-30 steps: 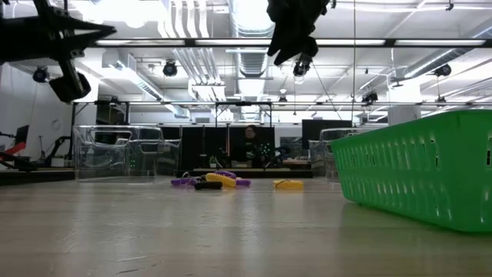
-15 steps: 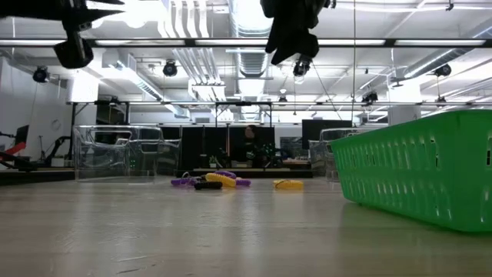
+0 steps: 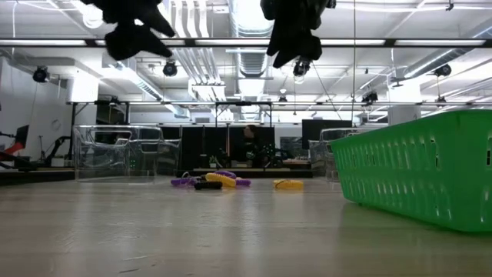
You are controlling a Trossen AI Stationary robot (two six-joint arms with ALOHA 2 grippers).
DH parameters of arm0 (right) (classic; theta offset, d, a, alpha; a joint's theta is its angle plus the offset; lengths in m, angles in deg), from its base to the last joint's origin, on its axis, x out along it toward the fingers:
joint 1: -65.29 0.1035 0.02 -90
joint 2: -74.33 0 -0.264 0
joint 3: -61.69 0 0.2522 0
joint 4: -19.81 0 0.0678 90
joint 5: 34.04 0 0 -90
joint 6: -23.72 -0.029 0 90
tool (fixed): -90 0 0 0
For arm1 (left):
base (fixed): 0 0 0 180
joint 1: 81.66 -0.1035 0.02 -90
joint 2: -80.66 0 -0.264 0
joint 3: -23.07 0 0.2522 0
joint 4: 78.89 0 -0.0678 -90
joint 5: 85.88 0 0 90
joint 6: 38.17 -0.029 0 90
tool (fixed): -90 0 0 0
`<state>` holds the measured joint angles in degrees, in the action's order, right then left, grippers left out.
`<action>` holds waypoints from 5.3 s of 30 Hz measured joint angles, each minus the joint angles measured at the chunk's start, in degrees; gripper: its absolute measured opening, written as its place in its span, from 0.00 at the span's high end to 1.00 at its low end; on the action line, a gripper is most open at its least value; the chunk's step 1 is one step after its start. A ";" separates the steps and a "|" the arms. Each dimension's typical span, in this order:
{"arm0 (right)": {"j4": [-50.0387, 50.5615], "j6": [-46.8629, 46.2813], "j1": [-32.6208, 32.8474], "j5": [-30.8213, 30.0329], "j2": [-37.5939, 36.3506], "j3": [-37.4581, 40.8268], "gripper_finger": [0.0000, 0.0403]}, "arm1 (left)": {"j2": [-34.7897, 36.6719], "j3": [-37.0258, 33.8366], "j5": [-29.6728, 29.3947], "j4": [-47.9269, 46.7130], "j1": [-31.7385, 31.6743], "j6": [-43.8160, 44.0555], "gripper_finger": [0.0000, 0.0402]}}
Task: Sort spring keychains
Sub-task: Put the bottom black spring keychain into the right transparent bin
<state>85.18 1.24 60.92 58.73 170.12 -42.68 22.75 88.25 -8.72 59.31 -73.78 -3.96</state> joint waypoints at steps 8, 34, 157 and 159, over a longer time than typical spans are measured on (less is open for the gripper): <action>0.34 1.87 2.12 -2.23 -3.08 0.51 0.62 | -13.06 6.22 3.60 -1.55 -1.39 -8.42 0.53; -8.91 -11.98 10.36 -13.48 -32.26 23.66 0.62 | -39.06 7.63 8.25 3.61 -2.78 -29.64 0.53; 9.59 -3.92 -10.58 -10.51 -13.20 8.10 0.97 | -6.64 18.32 17.27 12.42 -9.66 1.58 0.45; 11.54 -3.88 -13.72 -10.51 -13.20 9.03 0.97 | -6.64 18.32 17.27 12.47 -9.66 1.56 0.45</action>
<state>96.72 -2.64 47.20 48.21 156.92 -33.65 16.11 106.57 8.55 71.77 -83.44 -2.40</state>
